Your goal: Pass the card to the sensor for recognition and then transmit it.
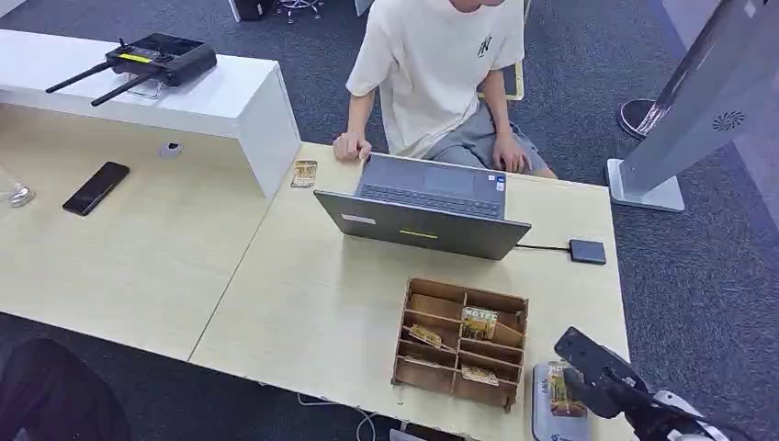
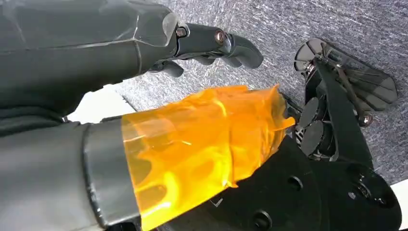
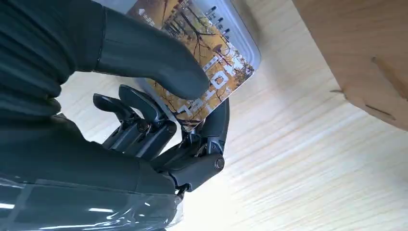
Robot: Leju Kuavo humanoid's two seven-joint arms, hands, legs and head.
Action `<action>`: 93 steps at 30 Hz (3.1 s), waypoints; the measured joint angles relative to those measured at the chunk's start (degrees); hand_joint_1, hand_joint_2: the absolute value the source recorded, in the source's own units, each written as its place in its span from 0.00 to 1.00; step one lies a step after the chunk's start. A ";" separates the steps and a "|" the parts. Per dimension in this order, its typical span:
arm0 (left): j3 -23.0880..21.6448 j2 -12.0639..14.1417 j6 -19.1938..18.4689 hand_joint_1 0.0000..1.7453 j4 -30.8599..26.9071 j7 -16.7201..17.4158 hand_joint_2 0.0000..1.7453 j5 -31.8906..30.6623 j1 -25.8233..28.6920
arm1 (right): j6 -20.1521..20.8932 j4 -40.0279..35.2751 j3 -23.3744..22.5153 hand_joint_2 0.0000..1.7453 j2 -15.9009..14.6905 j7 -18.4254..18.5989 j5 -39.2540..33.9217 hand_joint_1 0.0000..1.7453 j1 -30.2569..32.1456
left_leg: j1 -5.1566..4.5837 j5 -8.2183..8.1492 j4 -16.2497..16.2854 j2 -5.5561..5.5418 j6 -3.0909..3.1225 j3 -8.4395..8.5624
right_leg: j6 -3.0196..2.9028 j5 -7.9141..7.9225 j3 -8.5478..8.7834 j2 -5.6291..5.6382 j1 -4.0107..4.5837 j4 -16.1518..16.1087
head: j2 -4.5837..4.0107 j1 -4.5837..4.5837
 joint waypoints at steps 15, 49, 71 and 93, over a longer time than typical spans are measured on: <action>-0.02 -0.68 1.05 0.00 0.00 -1.47 0.00 -1.01 -0.28 | -4.26 -0.09 -0.74 1.00 1.95 -3.98 5.68 1.00 -4.16 | 0.00 0.00 0.00 -0.01 0.00 0.00 | 0.00 0.00 0.00 0.00 0.00 0.00 | 0.00 0.00; -9.79 0.09 -3.71 0.00 0.04 -9.62 0.00 -7.87 0.35 | -32.55 -7.96 -7.80 1.00 26.23 -21.09 31.82 1.00 -8.38 | 0.03 0.01 -0.01 0.02 -0.02 -0.01 | -0.01 -0.01 -0.01 0.02 0.03 0.02 | 0.00 0.00; -11.58 1.09 -3.39 0.00 0.04 -10.82 0.00 -13.51 0.29 | -27.21 5.20 -5.44 1.00 36.08 -24.52 24.11 1.00 -21.93 | 0.04 0.06 -0.01 -0.01 -0.04 -0.03 | -0.02 0.00 -0.02 0.01 0.03 0.06 | 0.00 0.00; -11.58 1.49 -4.46 0.00 0.04 -10.51 0.00 -15.50 0.33 | -23.10 10.51 2.73 1.00 39.43 -24.92 23.47 0.00 -23.29 | 0.04 0.06 -0.01 0.00 -0.04 -0.04 | -0.02 -0.01 -0.05 0.01 0.03 0.06 | 0.00 0.00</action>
